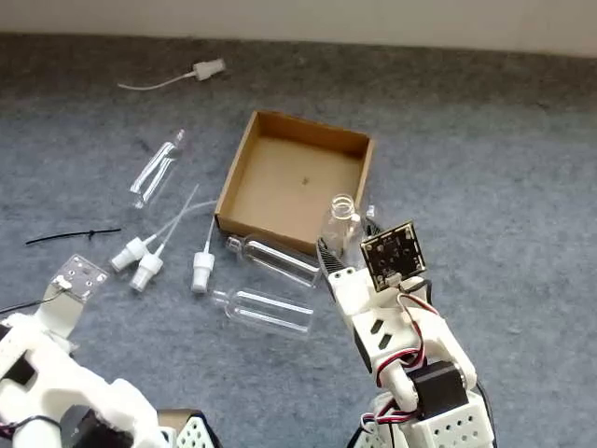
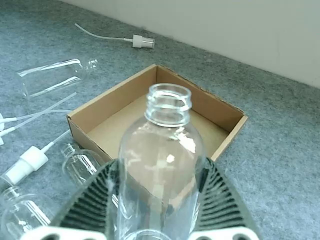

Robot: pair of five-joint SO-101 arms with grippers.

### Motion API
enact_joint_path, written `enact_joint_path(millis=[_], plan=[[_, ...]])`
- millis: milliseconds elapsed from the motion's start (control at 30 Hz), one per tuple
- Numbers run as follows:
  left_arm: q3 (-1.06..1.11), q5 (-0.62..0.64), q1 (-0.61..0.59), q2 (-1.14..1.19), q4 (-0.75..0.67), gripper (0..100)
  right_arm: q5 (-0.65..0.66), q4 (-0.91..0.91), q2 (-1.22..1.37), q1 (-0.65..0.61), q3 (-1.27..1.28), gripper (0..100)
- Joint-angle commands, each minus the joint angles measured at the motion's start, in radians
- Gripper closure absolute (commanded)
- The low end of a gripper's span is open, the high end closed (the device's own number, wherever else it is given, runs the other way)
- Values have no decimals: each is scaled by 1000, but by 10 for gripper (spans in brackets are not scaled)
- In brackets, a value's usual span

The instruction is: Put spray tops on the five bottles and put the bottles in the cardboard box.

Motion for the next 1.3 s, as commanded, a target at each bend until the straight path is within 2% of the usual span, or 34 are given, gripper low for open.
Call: enact_joint_path(millis=[0, 100, 200, 367, 700, 900, 1033, 1267], plan=[[-162, -500, 62, -8, 233, 944, -2, -21, -10, 8, -15, 995], [-291, -354, 150, -8, 408, 944, -2, -21, -10, 8, -15, 995], [-403, -126, 272, -8, 517, 944, -2, -21, -10, 8, -15, 995], [-575, 345, 466, -8, 535, 944, -2, -21, -10, 8, -15, 995], [-958, 1040, 805, -10, 586, 944, -2, -21, -12, 8, -15, 995], [-1234, 1343, 1047, -10, 647, 944, -6, -21, -12, 8, -15, 995], [-1359, 1479, 1184, -10, 654, 944, -8, -21, -12, 5, -15, 995], [-1458, 1700, 1294, -10, 644, 944, -8, -22, -12, -113, -15, 995]])
